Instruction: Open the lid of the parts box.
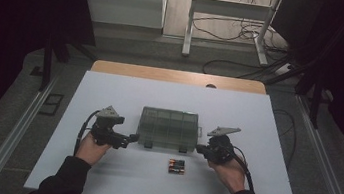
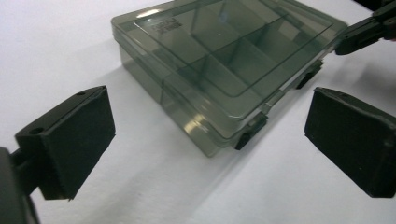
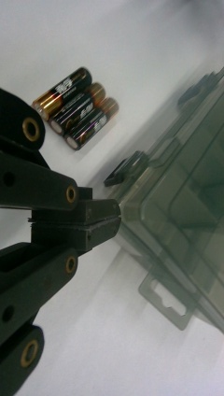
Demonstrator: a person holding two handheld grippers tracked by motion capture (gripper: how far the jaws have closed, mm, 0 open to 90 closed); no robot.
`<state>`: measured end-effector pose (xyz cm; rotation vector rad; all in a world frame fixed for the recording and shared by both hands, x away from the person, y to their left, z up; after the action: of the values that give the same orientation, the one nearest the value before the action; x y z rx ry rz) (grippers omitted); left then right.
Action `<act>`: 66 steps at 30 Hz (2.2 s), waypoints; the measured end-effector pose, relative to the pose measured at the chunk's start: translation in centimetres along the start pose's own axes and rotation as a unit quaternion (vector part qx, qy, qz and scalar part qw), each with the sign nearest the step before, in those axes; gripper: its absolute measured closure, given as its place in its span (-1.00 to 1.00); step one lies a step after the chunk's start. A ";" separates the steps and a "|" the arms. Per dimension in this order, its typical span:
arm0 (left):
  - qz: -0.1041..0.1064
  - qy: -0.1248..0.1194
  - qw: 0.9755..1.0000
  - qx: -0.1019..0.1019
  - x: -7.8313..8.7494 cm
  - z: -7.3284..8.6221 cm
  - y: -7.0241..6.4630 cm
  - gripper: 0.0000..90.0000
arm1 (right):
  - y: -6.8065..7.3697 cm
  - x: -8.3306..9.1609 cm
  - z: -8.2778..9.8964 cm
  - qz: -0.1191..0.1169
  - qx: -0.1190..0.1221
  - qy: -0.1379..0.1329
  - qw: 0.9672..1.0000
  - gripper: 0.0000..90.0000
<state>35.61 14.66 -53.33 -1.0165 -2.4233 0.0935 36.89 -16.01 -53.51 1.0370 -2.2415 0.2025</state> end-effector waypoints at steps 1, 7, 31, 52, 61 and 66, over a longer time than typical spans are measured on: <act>0.002 0.000 1.000 -0.001 0.0 0.0 -0.1 -0.94 | 0.0 0.0 -0.1 0.001 -0.001 -0.002 1.000 0.97; 0.011 0.002 1.000 -0.014 0.2 -0.3 -0.6 -0.96 | 0.0 0.4 -0.7 0.002 -0.005 -0.022 1.000 0.97; 0.034 0.008 0.999 -0.009 0.7 -0.5 -0.6 0.21 | 0.1 1.0 -3.7 -0.019 -0.026 -0.079 0.996 0.98; 0.057 0.023 0.998 -0.030 -1.2 -1.3 -2.8 0.96 | -0.3 1.1 -5.5 -0.001 -0.015 -0.092 0.996 0.98; 0.058 0.035 0.996 -0.049 -2.3 -1.3 -3.6 0.99 | -0.6 0.8 -6.1 0.003 -0.014 -0.098 0.995 0.98; 0.055 0.041 0.996 -0.051 -3.1 -1.2 -3.7 0.99 | -0.9 0.6 -6.6 0.003 -0.018 -0.103 0.995 0.98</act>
<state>35.60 9.71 -52.73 -1.1763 -2.3169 -0.0349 40.51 -14.42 -48.12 1.0730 -2.4236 0.0598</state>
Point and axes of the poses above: each handheld gripper's, and its own axes: x roughly backward along the jaws, z roughly out of its underside, y roughly to its left, the point moved 6 cm from there along -x, roughly forward along the jaws, and after that the axes turned 10 degrees about -y, right-handed, at the moved point
